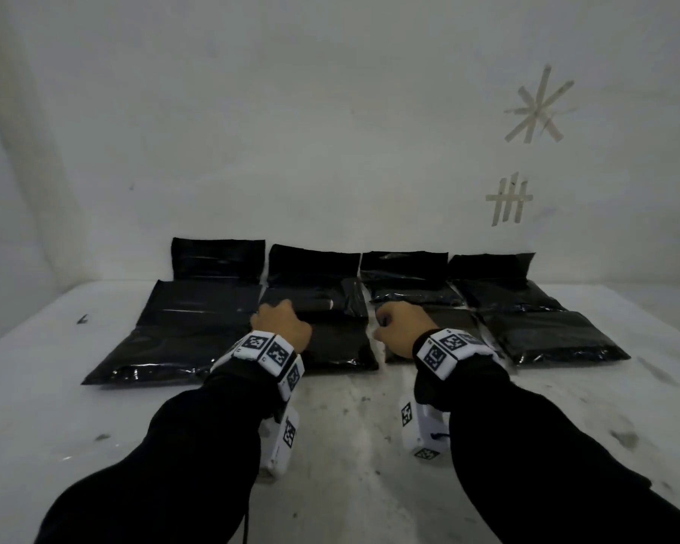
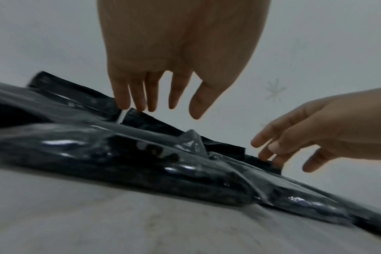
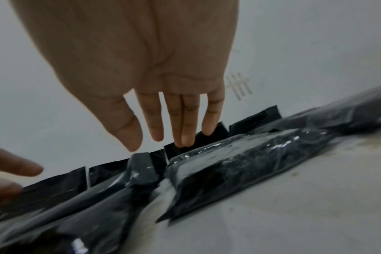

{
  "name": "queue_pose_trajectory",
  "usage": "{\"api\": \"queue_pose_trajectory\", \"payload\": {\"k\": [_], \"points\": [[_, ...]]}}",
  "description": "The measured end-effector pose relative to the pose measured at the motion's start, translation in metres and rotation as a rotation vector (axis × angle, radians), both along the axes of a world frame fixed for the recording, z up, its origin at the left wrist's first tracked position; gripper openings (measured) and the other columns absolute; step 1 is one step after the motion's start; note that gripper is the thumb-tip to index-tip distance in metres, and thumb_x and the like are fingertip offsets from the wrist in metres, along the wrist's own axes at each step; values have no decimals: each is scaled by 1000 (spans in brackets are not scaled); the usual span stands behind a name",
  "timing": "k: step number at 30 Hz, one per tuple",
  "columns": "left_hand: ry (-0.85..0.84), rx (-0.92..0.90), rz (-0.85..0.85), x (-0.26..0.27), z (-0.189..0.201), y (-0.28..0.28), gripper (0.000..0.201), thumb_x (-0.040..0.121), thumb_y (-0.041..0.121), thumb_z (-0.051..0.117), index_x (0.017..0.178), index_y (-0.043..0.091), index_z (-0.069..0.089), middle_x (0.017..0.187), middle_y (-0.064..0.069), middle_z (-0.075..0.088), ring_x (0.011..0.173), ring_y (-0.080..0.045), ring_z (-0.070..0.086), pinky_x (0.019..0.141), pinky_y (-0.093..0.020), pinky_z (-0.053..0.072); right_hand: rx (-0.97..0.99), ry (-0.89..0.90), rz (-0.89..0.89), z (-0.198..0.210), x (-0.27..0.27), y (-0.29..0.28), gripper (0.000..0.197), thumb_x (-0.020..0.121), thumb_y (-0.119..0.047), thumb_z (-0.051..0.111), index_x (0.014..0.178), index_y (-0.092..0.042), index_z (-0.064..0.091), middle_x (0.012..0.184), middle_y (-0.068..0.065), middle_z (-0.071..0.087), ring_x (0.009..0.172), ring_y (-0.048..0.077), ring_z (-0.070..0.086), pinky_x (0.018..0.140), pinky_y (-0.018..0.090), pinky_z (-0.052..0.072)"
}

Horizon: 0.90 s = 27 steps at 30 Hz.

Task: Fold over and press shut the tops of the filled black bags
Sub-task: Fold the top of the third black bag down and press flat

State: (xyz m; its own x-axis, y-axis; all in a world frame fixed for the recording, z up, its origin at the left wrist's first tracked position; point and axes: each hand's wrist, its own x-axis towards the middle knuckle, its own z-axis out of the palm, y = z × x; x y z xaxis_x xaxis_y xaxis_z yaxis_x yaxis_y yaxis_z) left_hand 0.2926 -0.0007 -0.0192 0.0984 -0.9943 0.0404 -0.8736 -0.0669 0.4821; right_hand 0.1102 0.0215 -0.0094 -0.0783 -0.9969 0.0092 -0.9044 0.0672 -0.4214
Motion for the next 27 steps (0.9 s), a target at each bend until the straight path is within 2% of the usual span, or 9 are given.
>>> {"api": "queue_pose_trajectory", "payload": {"k": [3,6,12,16,21,24,27], "points": [[33,92,55,19,-10,-6,42,90,18,49,130,5,45,128,-19,52,118,-35,50,100,-39,42,33,-51,-15,-7,22,-9,42,88,-27,60,125,-8,57,127,12,58,119,29,54,96,31,45],[54,138,49,26,-14,-7,46,89,19,50,131,3,43,124,-18,56,115,-33,55,98,-38,45,87,-37,-28,-14,33,-15,53,90,-33,60,134,-8,46,136,14,50,123,30,50,99,33,43],[59,133,4,25,-19,-7,46,90,15,53,133,2,40,127,-16,55,117,-30,54,96,-34,42,116,-17,-18,-27,41,-16,59,89,-29,62,140,-10,38,142,11,44,125,28,48,102,32,42],[116,83,-24,32,-18,-2,44,86,14,60,128,7,47,123,-13,58,112,-29,57,96,-35,46,123,-89,4,-23,38,-12,67,91,-25,61,147,-13,28,147,10,39,131,28,44,106,33,39],[223,-22,-113,42,0,15,43,80,13,69,119,9,53,119,-11,60,108,-29,58,92,-33,48,20,-211,23,-1,25,6,65,87,-22,67,144,-13,36,145,7,44,128,24,47,102,28,39],[275,-57,-186,46,14,35,45,76,13,74,118,12,56,116,-8,62,106,-26,59,86,-26,46,-32,-255,33,11,13,27,66,83,-21,71,141,-12,41,142,8,46,127,24,48,104,31,41],[275,-29,-246,49,21,61,45,74,14,77,116,12,61,114,-6,64,107,-24,60,92,-32,49,-11,-316,41,15,6,59,66,81,-17,73,139,-12,43,138,7,50,118,24,55,90,31,50]]}}
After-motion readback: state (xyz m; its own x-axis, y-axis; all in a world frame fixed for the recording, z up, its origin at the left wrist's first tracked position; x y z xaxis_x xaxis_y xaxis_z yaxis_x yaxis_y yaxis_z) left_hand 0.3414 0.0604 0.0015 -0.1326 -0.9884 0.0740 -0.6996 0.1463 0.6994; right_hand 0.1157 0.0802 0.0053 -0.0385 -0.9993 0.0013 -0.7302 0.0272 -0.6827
